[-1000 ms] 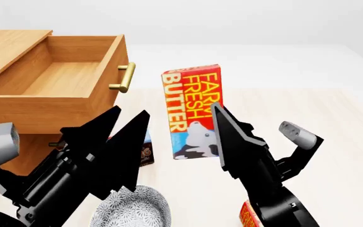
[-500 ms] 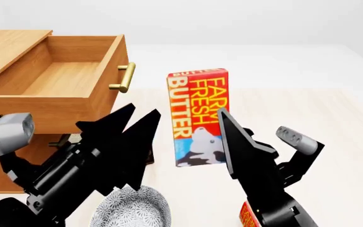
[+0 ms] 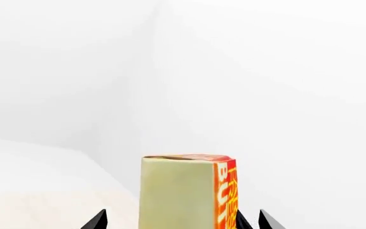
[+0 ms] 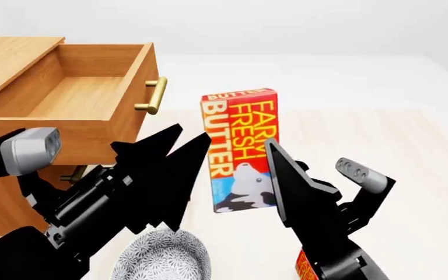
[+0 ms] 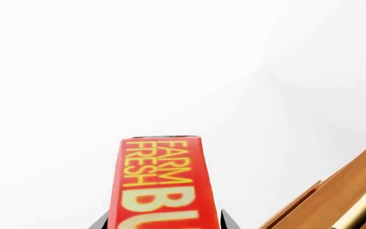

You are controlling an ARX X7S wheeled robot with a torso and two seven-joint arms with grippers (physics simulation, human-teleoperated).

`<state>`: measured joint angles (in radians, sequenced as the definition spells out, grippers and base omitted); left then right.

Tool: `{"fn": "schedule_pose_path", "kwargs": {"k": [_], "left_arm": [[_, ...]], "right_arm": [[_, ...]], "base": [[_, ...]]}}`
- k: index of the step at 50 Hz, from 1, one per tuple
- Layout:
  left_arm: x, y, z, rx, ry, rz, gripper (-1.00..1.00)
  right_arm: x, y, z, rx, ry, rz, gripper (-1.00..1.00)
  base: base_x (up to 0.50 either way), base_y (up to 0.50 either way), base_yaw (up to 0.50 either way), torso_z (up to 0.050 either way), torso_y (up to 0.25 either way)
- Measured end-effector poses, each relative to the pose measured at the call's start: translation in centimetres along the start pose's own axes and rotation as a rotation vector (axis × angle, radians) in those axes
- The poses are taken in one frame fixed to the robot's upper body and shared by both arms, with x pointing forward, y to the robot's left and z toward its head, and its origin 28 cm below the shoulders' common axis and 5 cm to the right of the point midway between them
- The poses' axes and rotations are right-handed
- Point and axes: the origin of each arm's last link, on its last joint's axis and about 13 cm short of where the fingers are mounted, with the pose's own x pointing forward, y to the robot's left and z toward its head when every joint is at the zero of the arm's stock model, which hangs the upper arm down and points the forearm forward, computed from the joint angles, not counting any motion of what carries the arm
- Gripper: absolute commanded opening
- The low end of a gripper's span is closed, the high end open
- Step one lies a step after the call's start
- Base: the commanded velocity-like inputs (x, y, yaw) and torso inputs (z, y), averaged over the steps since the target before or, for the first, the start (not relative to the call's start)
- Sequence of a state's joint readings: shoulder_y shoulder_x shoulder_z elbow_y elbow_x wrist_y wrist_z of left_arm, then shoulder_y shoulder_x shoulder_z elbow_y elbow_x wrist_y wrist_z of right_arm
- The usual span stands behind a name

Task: Put the butter at the front in the top drawer of the cabinet and close it.

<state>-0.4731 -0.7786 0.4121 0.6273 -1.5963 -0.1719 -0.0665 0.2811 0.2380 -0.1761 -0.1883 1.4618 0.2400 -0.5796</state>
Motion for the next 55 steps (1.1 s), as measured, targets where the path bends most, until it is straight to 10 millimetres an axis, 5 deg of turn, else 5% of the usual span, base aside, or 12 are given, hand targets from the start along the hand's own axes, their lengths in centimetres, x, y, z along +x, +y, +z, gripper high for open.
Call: {"fn": "schedule_pose_path", "kwargs": {"k": [55], "left_arm": [[1.9,1.5,-0.3,-0.066,0.043,-0.071,1.00]], "right_arm": [[0.7,0.2,-0.5,0.022,0.041,0.030,-1.00]], "base": [[0.00,0.00,0.00,0.000,0.001]]}}
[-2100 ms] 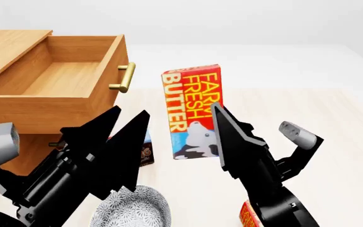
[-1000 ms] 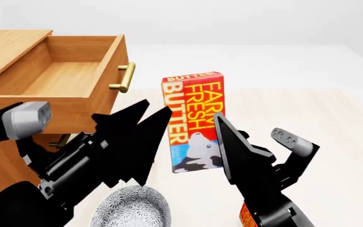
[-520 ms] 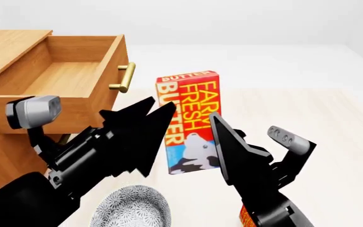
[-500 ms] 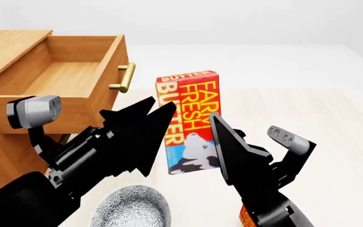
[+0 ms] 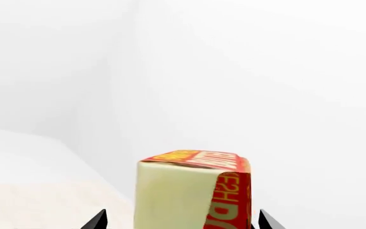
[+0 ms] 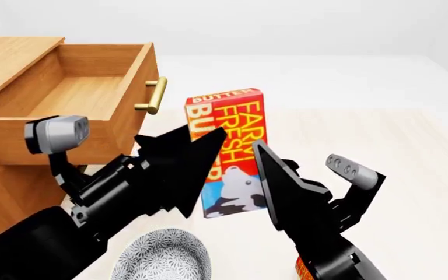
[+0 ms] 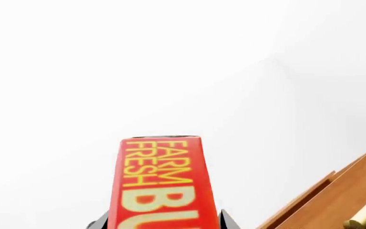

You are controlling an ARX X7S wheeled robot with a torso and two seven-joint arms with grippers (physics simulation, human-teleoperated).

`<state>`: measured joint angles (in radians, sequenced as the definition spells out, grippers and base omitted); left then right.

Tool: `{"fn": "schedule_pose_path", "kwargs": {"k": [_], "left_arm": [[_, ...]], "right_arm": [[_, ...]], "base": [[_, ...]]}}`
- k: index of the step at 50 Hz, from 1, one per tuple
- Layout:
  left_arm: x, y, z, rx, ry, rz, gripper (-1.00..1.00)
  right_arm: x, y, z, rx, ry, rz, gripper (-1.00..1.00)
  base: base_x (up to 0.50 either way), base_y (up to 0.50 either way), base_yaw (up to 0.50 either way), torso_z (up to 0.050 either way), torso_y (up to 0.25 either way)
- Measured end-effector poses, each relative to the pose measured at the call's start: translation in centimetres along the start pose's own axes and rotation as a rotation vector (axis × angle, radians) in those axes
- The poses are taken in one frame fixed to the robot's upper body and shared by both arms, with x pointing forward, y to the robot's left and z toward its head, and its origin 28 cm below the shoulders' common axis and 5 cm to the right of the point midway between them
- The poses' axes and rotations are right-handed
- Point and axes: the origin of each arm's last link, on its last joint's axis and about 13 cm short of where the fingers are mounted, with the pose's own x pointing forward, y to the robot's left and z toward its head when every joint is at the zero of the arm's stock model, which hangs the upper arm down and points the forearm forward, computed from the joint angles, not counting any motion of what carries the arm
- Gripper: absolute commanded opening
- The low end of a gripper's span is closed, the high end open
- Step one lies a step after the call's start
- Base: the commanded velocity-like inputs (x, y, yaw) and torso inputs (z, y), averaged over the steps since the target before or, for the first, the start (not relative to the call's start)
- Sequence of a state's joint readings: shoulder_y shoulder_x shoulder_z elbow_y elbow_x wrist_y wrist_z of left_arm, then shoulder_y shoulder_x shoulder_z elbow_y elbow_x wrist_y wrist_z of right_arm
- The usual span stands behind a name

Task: Put the butter at the front in the top drawer of the cabinet and close it.

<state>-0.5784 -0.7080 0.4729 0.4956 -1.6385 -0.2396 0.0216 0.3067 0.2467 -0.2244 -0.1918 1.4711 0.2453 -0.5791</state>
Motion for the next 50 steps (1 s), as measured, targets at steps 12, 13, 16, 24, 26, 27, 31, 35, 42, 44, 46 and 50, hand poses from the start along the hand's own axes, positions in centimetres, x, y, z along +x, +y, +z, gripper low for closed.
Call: {"fn": "schedule_pose_path", "kwargs": {"k": [12,13,16,24,26,27,31,35,42,44,46,50], "left_arm": [[0.3,0.1,-0.1,-0.005,0.006,-0.012,1.00],[0.3,0.2,-0.1,-0.005,0.007,-0.013,1.00],[0.4,0.2,-0.1,-0.006,0.009,-0.016,1.00],[0.6,0.4,-0.1,-0.009,0.015,-0.023,1.00],[0.7,0.4,-0.1,-0.010,0.017,-0.025,1.00],[0.7,0.4,-0.1,-0.010,0.018,-0.026,1.00],[0.8,0.5,-0.1,-0.012,0.019,-0.029,1.00],[0.9,0.6,-0.1,-0.013,0.020,-0.031,1.00],[1.0,0.7,-0.1,-0.018,0.021,-0.045,-1.00],[1.0,0.7,-0.2,-0.017,0.020,-0.046,-1.00],[1.0,0.7,-0.2,-0.016,0.020,-0.048,-1.00],[1.1,0.8,-0.2,-0.014,0.021,-0.051,-1.00]], "right_arm": [[-0.1,0.0,-0.1,0.005,0.009,0.002,-1.00],[-0.1,0.0,-0.1,0.006,0.010,0.002,-1.00],[-0.1,0.0,-0.1,0.008,0.012,0.002,-1.00],[0.1,-0.1,-0.3,0.011,0.016,0.003,-1.00],[0.1,-0.1,-0.3,0.012,0.017,0.003,-1.00],[0.2,-0.1,-0.3,0.012,0.017,0.003,-1.00],[0.3,-0.3,-0.4,0.013,0.019,0.004,-1.00],[0.4,-0.4,-0.5,0.015,0.020,0.004,-1.00],[0.3,-0.4,-0.5,0.015,0.022,-0.001,-1.00],[0.3,-0.3,-0.5,0.018,0.021,0.001,-1.00],[0.3,-0.3,-0.5,0.019,0.020,0.004,-1.00],[0.2,-0.2,-0.4,0.021,0.019,0.006,-1.00]], "base": [[0.00,0.00,0.00,0.000,0.001],[0.00,0.00,0.00,0.000,0.000],[0.00,0.00,0.00,0.003,0.000],[0.00,0.00,0.00,0.000,0.001],[0.00,0.00,0.00,0.000,0.000],[0.00,0.00,0.00,0.000,0.000],[0.00,0.00,0.00,0.000,0.002],[0.00,0.00,0.00,0.000,0.000],[0.00,0.00,0.00,0.001,0.000],[0.00,0.00,0.00,0.000,0.005],[0.00,0.00,0.00,0.000,0.000],[0.00,0.00,0.00,0.000,0.000]]}}
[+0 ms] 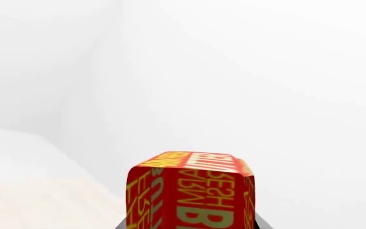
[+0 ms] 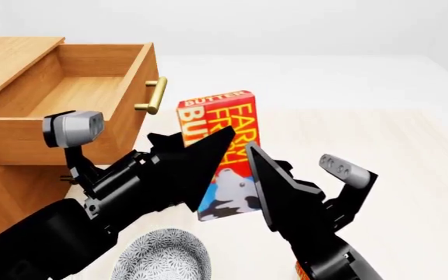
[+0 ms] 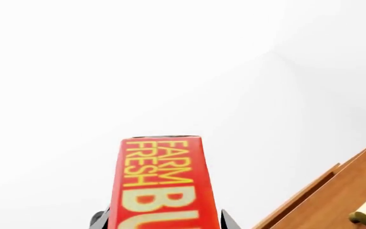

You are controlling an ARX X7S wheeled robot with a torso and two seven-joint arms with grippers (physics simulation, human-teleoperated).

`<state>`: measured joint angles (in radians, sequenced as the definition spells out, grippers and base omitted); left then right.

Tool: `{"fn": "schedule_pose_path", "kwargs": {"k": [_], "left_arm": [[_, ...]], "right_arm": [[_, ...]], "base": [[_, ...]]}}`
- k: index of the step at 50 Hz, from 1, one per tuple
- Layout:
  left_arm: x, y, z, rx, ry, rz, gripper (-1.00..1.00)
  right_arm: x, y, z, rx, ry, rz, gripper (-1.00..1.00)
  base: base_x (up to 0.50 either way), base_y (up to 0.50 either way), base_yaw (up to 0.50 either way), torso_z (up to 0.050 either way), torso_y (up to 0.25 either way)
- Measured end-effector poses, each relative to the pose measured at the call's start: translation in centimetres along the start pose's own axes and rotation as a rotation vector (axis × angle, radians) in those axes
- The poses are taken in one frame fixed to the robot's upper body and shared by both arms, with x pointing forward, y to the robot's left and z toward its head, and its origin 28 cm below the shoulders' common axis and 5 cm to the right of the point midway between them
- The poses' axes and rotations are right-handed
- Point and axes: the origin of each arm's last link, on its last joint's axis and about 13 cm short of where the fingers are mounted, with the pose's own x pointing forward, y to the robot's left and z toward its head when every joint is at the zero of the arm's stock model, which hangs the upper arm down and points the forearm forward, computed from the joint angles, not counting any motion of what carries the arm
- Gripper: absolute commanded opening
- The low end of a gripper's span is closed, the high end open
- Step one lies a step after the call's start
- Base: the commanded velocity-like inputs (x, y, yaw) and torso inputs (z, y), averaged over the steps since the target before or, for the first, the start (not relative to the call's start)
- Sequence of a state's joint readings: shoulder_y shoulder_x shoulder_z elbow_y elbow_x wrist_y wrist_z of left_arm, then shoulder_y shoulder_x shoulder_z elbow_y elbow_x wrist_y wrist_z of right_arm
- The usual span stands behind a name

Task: Put the butter at the front in the top drawer of the cabinet and close it.

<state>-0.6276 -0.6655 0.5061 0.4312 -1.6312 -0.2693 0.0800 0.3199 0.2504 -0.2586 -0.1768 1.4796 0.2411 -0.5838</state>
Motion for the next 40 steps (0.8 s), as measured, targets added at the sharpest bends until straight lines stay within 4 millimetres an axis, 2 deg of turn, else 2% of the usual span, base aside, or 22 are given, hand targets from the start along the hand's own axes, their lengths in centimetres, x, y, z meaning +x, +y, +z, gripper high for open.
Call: {"fn": "schedule_pose_path", "kwargs": {"k": [15,16,33,40], "left_arm": [[-0.05,-0.12,-0.06,-0.004,-0.009,0.005,-1.00],[-0.05,-0.14,-0.07,-0.005,-0.010,0.007,-1.00],[-0.30,-0.12,0.12,0.026,-0.030,0.059,-1.00],[-0.59,-0.36,0.81,0.053,-0.045,0.083,-1.00]], "right_arm": [[0.10,0.09,0.01,0.002,-0.002,0.005,-1.00],[0.13,0.09,0.01,0.002,-0.002,0.005,1.00],[0.11,0.22,0.32,-0.028,-0.006,0.001,1.00],[-0.08,0.36,0.51,-0.038,-0.018,0.002,1.00]], "base": [[0.00,0.00,0.00,0.001,0.001],[0.00,0.00,0.00,0.000,0.000],[0.00,0.00,0.00,0.001,0.001],[0.00,0.00,0.00,0.000,0.001]]}}
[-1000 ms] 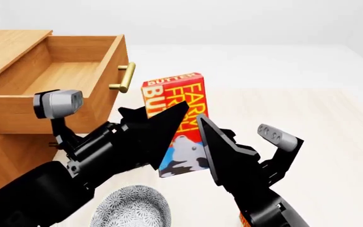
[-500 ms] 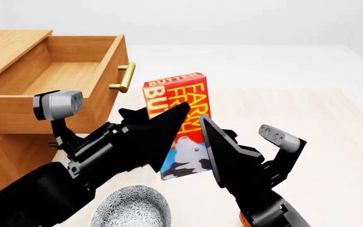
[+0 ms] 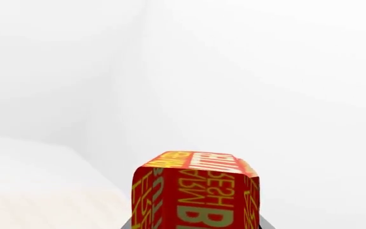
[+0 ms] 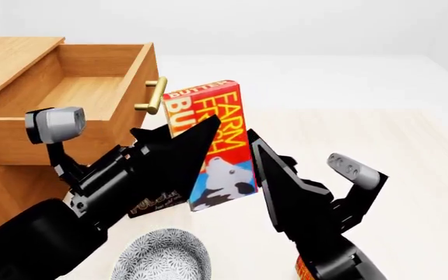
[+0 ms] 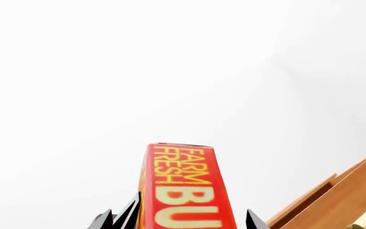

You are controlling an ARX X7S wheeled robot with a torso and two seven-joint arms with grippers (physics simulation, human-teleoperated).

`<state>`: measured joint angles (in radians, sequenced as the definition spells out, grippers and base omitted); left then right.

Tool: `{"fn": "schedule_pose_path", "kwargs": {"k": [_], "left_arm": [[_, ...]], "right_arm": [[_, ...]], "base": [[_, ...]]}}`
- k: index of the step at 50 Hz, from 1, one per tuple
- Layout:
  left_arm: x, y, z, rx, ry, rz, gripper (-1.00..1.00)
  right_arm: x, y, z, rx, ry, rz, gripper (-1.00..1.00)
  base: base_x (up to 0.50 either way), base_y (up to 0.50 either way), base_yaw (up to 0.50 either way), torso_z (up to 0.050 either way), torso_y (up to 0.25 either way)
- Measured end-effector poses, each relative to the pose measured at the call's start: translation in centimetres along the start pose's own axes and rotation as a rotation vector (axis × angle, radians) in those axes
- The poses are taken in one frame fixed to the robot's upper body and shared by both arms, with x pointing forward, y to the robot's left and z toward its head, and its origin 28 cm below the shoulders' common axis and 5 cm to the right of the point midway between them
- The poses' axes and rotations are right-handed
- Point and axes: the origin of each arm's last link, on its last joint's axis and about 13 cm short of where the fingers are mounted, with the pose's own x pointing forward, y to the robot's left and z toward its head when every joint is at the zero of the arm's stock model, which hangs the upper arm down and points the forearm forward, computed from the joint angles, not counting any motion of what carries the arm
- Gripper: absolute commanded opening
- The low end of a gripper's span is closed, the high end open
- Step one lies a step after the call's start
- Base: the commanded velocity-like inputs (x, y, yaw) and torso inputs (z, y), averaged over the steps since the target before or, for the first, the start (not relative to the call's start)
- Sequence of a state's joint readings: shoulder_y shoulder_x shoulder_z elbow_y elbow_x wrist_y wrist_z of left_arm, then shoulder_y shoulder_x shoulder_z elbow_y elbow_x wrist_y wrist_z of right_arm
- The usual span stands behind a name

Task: Put the butter at the front in the top drawer of the cabinet and close it.

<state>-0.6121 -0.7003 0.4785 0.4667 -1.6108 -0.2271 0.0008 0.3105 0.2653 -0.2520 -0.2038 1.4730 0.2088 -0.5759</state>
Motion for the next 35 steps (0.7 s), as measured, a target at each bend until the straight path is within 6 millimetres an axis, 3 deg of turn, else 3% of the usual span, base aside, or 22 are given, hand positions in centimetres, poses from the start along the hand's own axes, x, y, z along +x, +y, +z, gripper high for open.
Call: {"fn": "schedule_pose_path", "kwargs": {"k": [23,35], "left_arm": [[-0.4,-3.3,4.8,0.138,-0.036,0.052,-1.00],[0.3,-5.2,8.2,0.223,-0.028,0.133,-1.00]], "right_arm": [[-0.6,0.3,0.7,-0.071,-0.059,-0.030,1.00],[-0.2,0.5,1.2,-0.229,-0.073,-0.134,1.00]], "base": [[0.00,0.00,0.00,0.000,0.001],[0.00,0.00,0.00,0.000,0.001]]}}
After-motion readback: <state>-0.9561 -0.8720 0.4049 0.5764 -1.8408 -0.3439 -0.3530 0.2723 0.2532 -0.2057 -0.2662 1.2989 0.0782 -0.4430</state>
